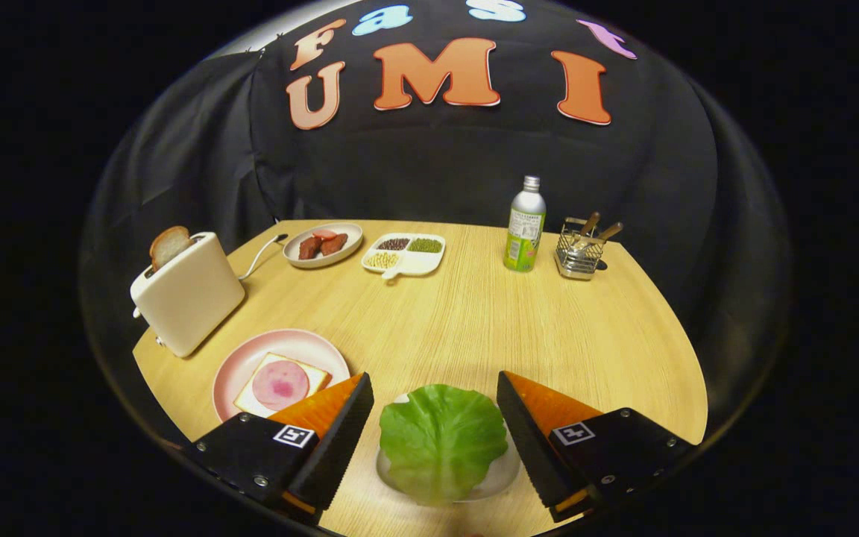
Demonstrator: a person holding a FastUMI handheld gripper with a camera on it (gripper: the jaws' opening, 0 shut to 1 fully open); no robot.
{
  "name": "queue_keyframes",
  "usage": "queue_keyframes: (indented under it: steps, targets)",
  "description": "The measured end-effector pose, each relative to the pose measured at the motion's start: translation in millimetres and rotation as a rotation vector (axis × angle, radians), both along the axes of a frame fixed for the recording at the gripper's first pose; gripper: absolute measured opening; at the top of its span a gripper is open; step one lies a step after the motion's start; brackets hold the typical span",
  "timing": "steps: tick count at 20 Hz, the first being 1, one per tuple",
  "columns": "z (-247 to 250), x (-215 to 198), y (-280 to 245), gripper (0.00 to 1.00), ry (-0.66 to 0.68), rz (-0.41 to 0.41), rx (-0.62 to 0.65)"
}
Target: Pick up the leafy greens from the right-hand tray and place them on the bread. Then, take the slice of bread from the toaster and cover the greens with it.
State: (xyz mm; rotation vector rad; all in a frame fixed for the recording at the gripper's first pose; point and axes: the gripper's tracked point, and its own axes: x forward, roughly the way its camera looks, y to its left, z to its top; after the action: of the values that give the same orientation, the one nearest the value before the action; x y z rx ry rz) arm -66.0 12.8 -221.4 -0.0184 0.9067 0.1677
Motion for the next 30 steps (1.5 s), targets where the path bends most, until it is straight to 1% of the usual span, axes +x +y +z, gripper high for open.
queue_keyframes:
  steps: [2,5,10,14,17,18,21,22,23,24,25,26,27,28,29,30]
  targets:
    - [-12,-7,2,1.00,0.048,0.016,-0.016]
    - [-29,-20,7,0.99,0.126,0.039,-0.009]
    - [-56,-30,-1,0.98,0.204,0.034,-0.047]
    - [-72,-34,-4,0.93,0.248,0.031,-0.052]
    - [-77,-37,-3,0.84,0.254,0.035,-0.052]
    - [-79,-38,-3,0.83,0.261,0.038,-0.050]
    - [-79,-37,0,0.74,0.248,0.049,-0.046]
    - [-78,-37,0,0.69,0.247,0.056,-0.046]
    - [-78,-37,1,0.57,0.240,0.060,-0.047]
    - [-78,-36,3,0.50,0.234,0.064,-0.044]
    - [-79,-36,5,0.38,0.225,0.068,-0.044]
    - [-78,-34,7,0.32,0.218,0.065,-0.039]
    - [-78,-35,7,0.17,0.213,0.059,-0.037]
    - [-77,-34,7,0.12,0.210,0.046,-0.031]
    - [-78,-35,8,0.05,0.206,0.040,-0.028]
    - [-78,-35,9,0.04,0.200,0.039,-0.017]
